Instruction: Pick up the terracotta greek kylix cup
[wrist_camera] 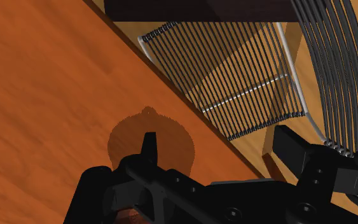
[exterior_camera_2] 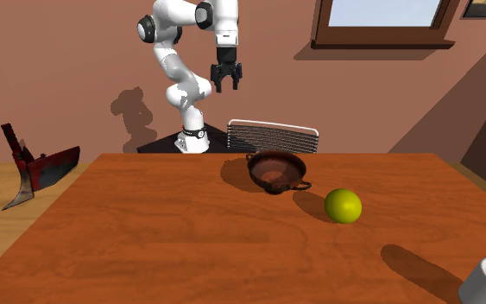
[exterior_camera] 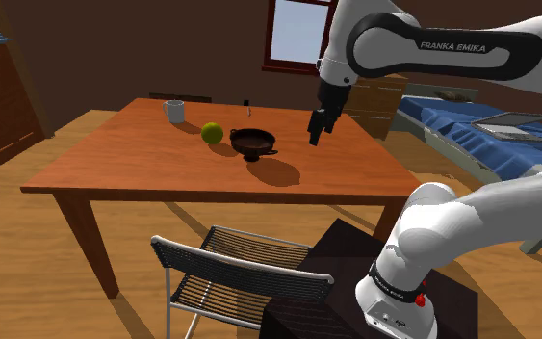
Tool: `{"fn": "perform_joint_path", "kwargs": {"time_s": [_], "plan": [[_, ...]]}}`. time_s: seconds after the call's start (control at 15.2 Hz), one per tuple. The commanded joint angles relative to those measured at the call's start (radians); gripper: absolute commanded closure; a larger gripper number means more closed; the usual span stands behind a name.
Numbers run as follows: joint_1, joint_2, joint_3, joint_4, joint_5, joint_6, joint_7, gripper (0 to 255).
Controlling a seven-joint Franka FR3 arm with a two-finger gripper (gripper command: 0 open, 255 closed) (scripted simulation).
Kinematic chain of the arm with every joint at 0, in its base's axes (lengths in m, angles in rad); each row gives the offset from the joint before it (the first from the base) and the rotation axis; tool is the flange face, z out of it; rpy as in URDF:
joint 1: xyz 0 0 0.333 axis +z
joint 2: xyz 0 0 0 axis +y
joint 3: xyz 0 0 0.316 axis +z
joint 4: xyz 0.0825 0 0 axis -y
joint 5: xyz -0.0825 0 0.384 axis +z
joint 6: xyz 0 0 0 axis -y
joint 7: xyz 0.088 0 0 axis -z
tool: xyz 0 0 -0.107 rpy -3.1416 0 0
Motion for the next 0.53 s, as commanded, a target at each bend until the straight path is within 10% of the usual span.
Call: {"fn": "perform_joint_path", "kwargs": {"time_s": [0.0, 0.46], "plan": [[0.000, 0.000, 0.000, 0.000, 0.000, 0.000, 0.000, 0], [-0.006, 0.267, 0.011, 0.080, -0.025, 0.194, 0.037, 0]]}}
